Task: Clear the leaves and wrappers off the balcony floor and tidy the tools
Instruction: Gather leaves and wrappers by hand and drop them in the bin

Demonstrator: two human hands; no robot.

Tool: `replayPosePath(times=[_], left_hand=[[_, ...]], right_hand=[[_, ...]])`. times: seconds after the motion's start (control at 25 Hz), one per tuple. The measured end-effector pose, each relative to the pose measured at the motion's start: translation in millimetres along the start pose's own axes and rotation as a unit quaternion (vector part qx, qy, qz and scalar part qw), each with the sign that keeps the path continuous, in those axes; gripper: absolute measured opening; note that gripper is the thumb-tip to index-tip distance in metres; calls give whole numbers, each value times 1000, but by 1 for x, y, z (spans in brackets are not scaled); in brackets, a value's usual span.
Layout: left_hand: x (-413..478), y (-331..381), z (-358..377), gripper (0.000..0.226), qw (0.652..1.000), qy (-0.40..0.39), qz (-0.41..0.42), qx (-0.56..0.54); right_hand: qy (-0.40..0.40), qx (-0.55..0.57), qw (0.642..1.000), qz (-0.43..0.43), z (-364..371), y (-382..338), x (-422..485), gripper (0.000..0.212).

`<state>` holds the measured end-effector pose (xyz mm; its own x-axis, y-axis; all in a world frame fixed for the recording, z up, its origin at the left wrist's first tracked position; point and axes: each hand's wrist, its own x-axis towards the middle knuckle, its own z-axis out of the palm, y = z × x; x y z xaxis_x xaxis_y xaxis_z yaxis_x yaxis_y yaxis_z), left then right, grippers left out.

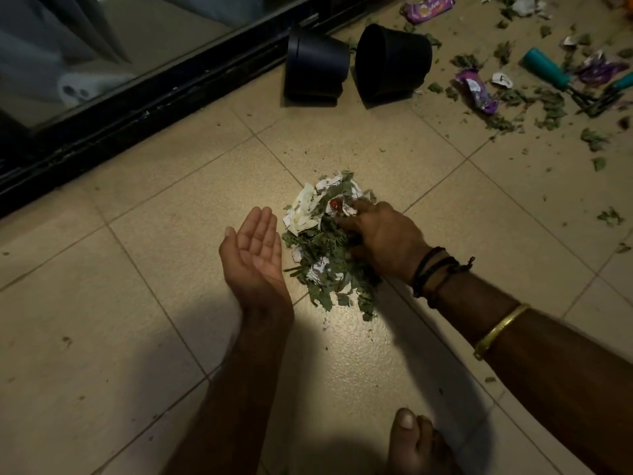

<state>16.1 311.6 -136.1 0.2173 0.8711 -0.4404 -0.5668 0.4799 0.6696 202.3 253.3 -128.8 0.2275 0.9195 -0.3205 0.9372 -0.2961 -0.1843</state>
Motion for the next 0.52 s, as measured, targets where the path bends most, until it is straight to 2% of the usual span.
replayPosePath(times=[0.08, 0.24, 0.36, 0.52], left_hand=[[-2, 3, 2, 66, 997, -14, -45, -55], [-13, 6, 2, 70, 991, -50, -88, -87], [-17, 6, 7, 66, 990, -70, -99, -79], [-29, 2, 30, 57, 991, -100, -91, 1]], right_hand=[[70, -9, 998, 8, 5, -4, -7, 32], [128, 30, 990, 47, -2, 3, -21, 22], [138, 55, 987, 55, -32, 5, -38, 30], [152, 93, 983, 36, -71, -26, -66, 38]])
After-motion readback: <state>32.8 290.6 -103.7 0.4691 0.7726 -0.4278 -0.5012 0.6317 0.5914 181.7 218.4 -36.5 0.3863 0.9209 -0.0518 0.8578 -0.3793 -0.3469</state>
